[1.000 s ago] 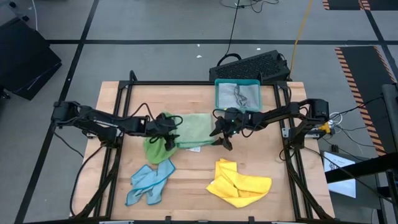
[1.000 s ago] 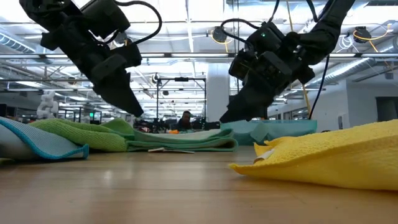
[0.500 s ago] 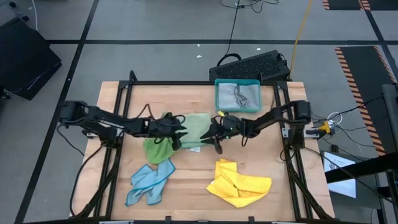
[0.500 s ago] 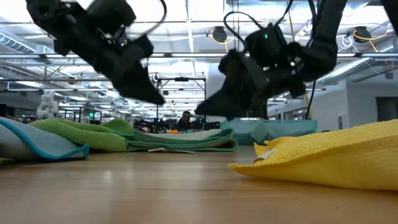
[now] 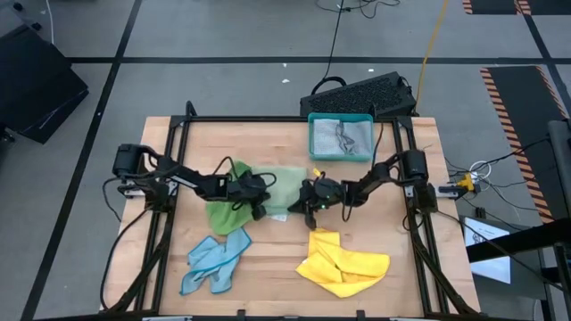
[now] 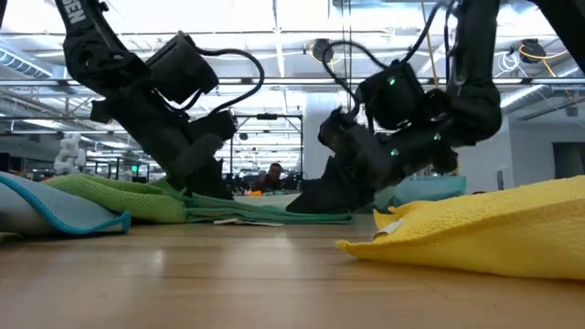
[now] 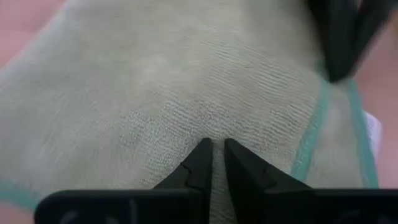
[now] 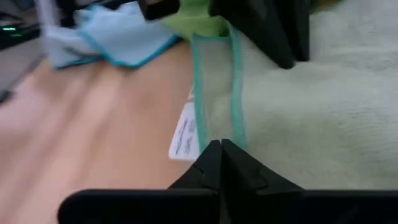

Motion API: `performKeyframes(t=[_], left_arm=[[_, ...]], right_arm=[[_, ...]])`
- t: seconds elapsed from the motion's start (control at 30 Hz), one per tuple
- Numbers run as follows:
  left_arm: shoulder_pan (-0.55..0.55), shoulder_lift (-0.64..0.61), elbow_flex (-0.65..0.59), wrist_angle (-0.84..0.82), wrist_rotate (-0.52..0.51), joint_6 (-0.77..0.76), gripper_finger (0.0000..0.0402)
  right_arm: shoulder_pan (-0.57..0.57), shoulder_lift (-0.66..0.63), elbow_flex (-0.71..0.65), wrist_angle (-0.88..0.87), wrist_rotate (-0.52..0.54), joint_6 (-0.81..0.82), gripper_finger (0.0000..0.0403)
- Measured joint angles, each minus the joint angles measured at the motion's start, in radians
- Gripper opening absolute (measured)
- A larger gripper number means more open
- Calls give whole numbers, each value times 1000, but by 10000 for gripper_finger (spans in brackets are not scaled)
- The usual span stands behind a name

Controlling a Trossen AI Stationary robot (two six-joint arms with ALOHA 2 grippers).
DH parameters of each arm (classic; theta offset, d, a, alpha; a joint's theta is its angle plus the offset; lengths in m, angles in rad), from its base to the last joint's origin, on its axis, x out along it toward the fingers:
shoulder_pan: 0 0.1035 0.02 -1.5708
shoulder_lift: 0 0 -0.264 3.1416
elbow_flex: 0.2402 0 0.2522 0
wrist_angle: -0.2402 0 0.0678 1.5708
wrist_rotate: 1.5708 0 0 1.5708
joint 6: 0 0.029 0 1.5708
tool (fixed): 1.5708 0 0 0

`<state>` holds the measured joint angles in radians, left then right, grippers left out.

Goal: Fold microfiber towels
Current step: Fold the light green microfiber cloth

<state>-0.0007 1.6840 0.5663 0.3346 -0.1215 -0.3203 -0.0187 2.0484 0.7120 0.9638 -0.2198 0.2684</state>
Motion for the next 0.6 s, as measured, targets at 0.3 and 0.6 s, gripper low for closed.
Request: performKeyframes(t=[0.3, 0.6], left_arm=[[-78, -163, -3, -10, 90, 72, 40], [-75, -272, -2, -12, -65, 147, 40]], right_arm=[[159, -4, -2, 64, 44, 125, 1], [167, -194, -4, -105, 179, 21, 2]])
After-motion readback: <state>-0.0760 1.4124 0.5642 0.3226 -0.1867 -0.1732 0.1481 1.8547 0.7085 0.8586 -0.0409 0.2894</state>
